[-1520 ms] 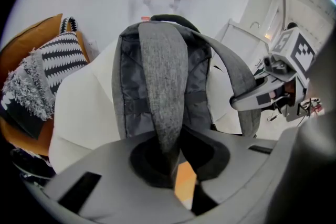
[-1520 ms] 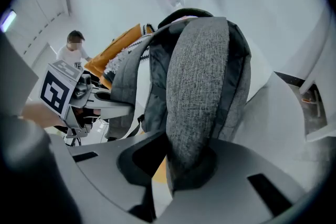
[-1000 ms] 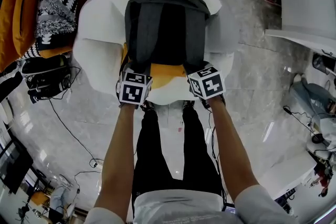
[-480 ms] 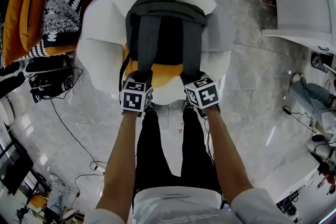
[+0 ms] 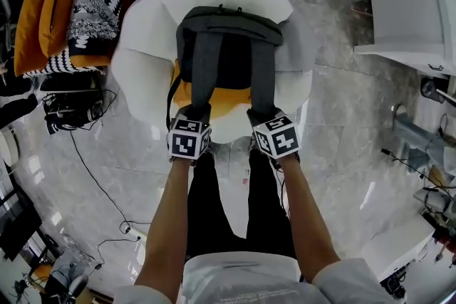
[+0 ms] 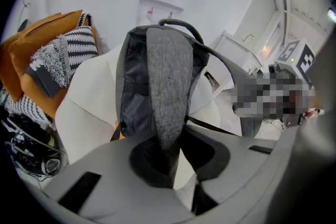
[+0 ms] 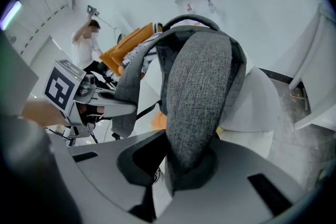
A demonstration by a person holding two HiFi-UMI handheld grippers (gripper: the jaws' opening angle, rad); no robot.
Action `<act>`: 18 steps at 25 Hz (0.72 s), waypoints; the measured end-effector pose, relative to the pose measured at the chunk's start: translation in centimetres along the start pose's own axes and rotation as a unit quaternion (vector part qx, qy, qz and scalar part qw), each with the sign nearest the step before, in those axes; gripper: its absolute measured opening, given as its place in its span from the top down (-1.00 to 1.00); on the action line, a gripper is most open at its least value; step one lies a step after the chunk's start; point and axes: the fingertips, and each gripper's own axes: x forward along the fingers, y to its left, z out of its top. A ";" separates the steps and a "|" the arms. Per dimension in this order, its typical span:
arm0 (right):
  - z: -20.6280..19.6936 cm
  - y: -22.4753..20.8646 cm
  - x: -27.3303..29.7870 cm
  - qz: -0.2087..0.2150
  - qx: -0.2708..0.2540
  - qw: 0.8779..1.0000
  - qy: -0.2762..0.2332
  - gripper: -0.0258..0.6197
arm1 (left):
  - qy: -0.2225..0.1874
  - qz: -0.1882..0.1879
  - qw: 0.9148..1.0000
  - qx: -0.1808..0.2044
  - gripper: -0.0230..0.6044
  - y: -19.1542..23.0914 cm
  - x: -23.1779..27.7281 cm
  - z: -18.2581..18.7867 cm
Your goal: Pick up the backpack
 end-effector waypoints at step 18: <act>-0.6 3.9 -5.3 0.007 -0.021 1.000 0.003 0.82 | -0.013 -0.015 1.000 0.002 0.74 -2.4 -5.5 -1.2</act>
